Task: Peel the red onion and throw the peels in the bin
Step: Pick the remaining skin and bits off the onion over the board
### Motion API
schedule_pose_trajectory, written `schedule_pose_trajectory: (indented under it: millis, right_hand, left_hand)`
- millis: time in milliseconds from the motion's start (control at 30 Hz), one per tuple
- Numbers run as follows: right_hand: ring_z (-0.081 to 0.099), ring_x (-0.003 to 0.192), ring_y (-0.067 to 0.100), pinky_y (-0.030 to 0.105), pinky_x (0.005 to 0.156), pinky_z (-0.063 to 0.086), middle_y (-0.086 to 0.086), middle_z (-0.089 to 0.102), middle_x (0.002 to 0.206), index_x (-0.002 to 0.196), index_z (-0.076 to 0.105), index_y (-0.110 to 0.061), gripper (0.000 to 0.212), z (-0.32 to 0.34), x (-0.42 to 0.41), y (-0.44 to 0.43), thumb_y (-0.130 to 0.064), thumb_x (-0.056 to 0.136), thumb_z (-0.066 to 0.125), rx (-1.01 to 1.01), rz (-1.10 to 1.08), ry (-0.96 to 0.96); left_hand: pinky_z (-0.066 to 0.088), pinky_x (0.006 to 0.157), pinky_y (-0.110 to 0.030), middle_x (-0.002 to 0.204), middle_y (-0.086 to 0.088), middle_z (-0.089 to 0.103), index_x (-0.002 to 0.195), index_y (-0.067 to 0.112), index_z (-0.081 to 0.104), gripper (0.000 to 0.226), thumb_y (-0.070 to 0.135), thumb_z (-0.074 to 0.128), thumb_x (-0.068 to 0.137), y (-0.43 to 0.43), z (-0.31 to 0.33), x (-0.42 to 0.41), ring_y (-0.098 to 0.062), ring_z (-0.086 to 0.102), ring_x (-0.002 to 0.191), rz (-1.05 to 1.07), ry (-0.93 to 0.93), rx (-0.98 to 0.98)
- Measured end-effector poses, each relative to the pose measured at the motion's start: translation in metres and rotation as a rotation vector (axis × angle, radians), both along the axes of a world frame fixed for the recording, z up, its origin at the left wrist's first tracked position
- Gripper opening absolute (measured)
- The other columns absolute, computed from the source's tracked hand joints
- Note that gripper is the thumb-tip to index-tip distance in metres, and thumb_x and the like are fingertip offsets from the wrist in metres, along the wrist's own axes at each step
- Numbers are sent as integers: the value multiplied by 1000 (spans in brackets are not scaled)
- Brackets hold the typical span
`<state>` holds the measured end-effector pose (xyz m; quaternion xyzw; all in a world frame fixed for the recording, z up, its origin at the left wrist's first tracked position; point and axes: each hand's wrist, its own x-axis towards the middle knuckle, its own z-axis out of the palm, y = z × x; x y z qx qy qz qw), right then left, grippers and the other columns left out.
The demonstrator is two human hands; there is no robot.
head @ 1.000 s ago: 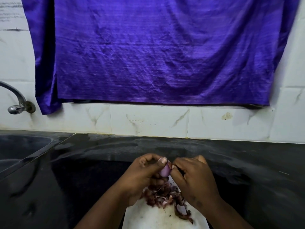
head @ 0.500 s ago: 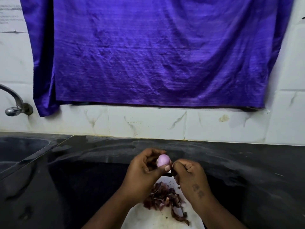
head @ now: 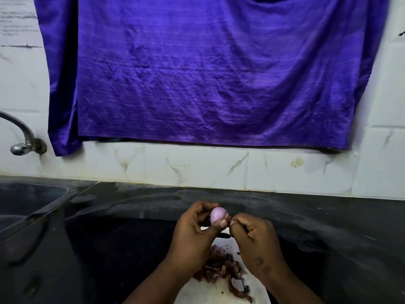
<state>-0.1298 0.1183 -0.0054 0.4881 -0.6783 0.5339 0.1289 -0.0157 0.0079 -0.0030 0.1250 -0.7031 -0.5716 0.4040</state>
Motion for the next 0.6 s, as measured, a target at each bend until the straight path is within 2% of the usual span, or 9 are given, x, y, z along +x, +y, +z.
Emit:
schedule_pose_trajectory:
  millis: [67, 133, 233, 300, 367, 433, 500, 600]
  right_hand:
    - [39, 47, 10, 32, 51, 32, -10, 43, 51, 57, 45, -27, 29, 0, -2, 1, -36, 84, 47, 14, -22, 37]
    - [44, 50, 10, 32, 52, 35, -9, 48, 54, 61, 51, -23, 29, 0, -3, 2, -35, 87, 48, 25, -7, 29]
    - [51, 55, 7, 24, 55, 42, -4, 58, 60, 68, 64, -24, 29, 1, 4, 1, -25, 96, 56, -5, 172, -201]
    - [57, 59, 10, 24, 59, 47, 2, 63, 62, 73, 70, -16, 28, 3, 3, 1, -11, 99, 61, -101, 217, -404]
    - [63, 65, 14, 25, 64, 51, 6, 69, 69, 77, 72, -15, 21, 3, -3, 0, -8, 95, 65, -198, 168, -509]
    - [69, 76, 16, 25, 69, 54, 7, 75, 81, 87, 75, -20, 14, 3, -7, 2, -6, 90, 71, -226, 151, -544]
    - [72, 83, 16, 25, 72, 58, 7, 78, 88, 96, 77, -22, 25, 2, -6, 2, 0, 85, 74, -208, 196, -557]
    - [75, 89, 23, 35, 80, 60, 6, 80, 93, 95, 81, -25, 29, 2, -2, 1, -2, 78, 79, -164, 233, -545]
  left_hand:
    - [62, 92, -49, 103, 0, 81, 107, 22, 74, 23, 16, 84, 87, 0, -1, 0, -22, 77, 100, -19, 1, 6]
    - [64, 86, -41, 103, -1, 81, 107, 20, 74, 22, 15, 83, 88, 1, 1, 0, -21, 77, 99, -27, 10, 17]
    - [63, 77, -29, 101, -11, 81, 110, 8, 71, 18, 11, 75, 93, -2, 3, 4, -28, 78, 96, -115, 53, 175]
    - [63, 77, -29, 100, -15, 81, 112, 3, 69, 19, 13, 70, 96, -4, 4, 6, -30, 78, 93, -148, 55, 289]
    - [63, 75, -29, 100, -18, 80, 112, -2, 68, 22, 15, 67, 98, -7, 4, 5, -29, 78, 88, -165, 82, 392]
    - [63, 72, -28, 98, -19, 79, 111, -3, 68, 23, 15, 66, 98, -7, 5, 3, -27, 78, 83, -173, 100, 444]
    - [63, 74, -28, 97, -17, 80, 112, -2, 68, 24, 18, 66, 99, -7, 5, 3, -27, 79, 83, -183, 83, 442]
    - [63, 80, -31, 101, -18, 80, 114, 2, 69, 24, 20, 66, 99, -6, 2, 3, -27, 80, 88, -195, 21, 383]
